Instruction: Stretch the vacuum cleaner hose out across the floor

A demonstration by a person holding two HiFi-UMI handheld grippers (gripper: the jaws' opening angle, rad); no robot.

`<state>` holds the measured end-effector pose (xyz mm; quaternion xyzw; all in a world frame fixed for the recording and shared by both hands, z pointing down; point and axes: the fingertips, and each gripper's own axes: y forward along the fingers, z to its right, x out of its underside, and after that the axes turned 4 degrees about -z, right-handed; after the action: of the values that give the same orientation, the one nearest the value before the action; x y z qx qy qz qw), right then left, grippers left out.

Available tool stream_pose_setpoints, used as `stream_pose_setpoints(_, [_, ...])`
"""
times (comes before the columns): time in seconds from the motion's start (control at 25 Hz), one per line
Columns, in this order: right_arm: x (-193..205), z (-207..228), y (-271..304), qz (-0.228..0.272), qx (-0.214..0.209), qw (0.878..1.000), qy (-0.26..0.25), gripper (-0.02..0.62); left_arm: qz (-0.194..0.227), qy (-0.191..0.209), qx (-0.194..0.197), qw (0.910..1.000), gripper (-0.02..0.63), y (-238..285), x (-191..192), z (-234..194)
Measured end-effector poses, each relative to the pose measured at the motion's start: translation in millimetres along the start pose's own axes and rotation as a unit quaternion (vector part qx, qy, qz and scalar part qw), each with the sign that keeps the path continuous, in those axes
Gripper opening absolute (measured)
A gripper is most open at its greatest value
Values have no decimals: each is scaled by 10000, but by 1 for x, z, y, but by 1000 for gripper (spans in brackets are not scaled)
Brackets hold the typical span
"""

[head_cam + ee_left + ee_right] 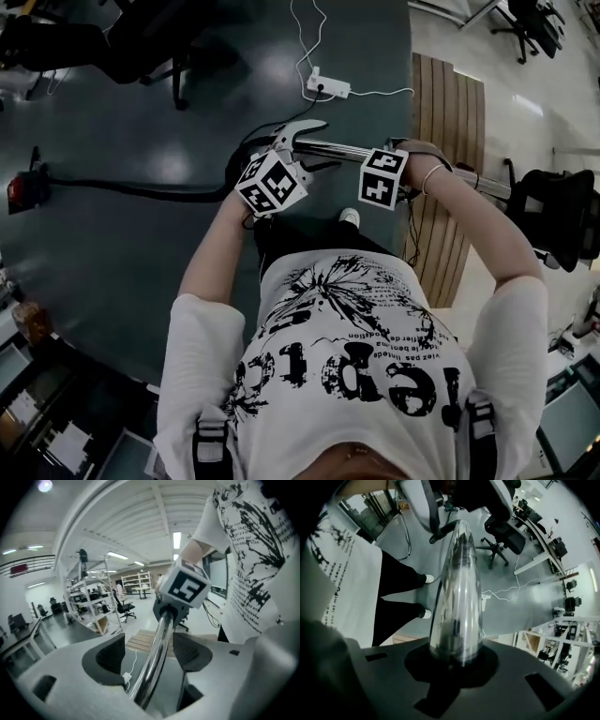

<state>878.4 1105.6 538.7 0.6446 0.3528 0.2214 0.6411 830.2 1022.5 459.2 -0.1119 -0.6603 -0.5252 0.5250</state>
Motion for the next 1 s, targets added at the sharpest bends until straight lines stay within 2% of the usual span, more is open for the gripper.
stream_pose_setpoints(0.08, [14, 3, 20, 26, -184, 9998, 107, 60, 237, -481, -472, 9974, 307, 4, -6, -8])
stream_pose_setpoints(0.16, [21, 3, 38, 129, -361, 9991, 180, 60, 372, -1031, -786, 9909, 307, 12, -3, -15])
stream_pose_setpoints(0.24, [24, 5, 55, 237, -493, 9982, 232, 62, 543, -1812, -933, 9775, 305, 22, 10, -20])
stream_pose_setpoints(0.32, [24, 12, 75, 250, -553, 9974, 399, 63, 725, -2583, -1086, 9572, 302, 28, 28, -24])
stream_pose_setpoints(0.36, [24, 15, 86, 251, -601, 9965, 527, 63, 792, -2891, -1202, 9464, 281, 29, 38, -26])
stream_pose_setpoints(0.4, [23, 18, 98, 272, -675, 9951, 664, 63, 835, -3134, -1348, 9363, 230, 29, 47, -29])
stream_pose_setpoints(0.52, [18, 24, 141, 374, -909, 9908, 930, 63, 797, -3539, -1820, 9139, 24, 33, 83, -34])
stream_pose_setpoints(0.6, [14, 24, 177, 398, -987, 9894, 984, 63, 761, -3692, -1933, 9058, 5, 46, 113, -35])
stream_pose_setpoints(0.72, [6, 25, 243, 463, -1141, 9872, 1017, 63, 790, -3793, -1935, 9014, 5, 81, 169, -46])
stream_pose_setpoints(0.88, [2, 18, 353, 467, -1233, 9890, 664, 63, 827, -3561, -1896, 9113, 5, 148, 255, -67])
stream_pose_setpoints(1.0, [-7, -5, 431, 577, -1569, 9846, 516, 63, 842, -3481, -1698, 9181, 5, 204, 313, -66])
